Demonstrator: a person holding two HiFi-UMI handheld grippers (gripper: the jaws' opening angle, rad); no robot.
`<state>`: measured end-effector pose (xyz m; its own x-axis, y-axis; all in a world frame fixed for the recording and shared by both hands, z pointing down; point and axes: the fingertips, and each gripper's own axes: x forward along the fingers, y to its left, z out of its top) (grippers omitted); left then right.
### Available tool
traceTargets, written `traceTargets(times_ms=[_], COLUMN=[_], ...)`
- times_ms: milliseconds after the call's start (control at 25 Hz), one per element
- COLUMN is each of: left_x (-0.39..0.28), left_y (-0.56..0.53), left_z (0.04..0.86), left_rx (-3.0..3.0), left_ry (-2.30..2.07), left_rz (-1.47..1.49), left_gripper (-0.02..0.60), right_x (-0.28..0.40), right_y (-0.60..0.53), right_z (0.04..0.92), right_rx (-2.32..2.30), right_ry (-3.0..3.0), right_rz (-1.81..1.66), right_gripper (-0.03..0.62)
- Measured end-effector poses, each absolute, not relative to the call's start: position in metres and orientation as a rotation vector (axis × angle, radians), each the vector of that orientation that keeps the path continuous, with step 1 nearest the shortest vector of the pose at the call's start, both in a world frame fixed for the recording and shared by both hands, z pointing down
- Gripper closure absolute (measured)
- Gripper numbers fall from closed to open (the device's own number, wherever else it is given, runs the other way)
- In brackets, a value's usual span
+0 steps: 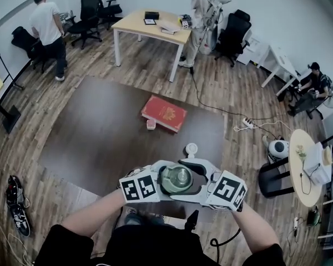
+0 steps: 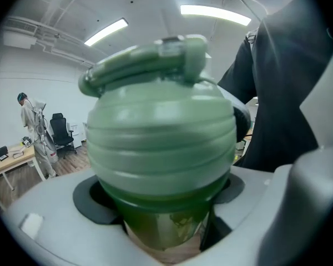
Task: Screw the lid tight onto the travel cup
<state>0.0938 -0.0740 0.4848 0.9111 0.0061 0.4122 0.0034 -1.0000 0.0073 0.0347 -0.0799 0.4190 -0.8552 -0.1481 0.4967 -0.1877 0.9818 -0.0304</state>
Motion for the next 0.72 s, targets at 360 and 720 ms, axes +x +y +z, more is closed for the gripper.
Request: traceTargets(times_ms=[360,720], left_x=[0.091,0.089], left_y=[-0.083,-0.086], left_z=[0.49,0.485], left_rx=[3.048,3.05], left_ry=[-0.085,-0.089], left_rz=[0.615,0.581], left_gripper=[0.164,0.163], right_x=[0.035,0.048], right_y=[-0.097,-0.092], right_z=[0.418,0.399], right_rx=[1.08,1.024], right_ry=[-2.58,-2.768], right_rz=[0.276,0.135], right_gripper=[0.151,0.148])
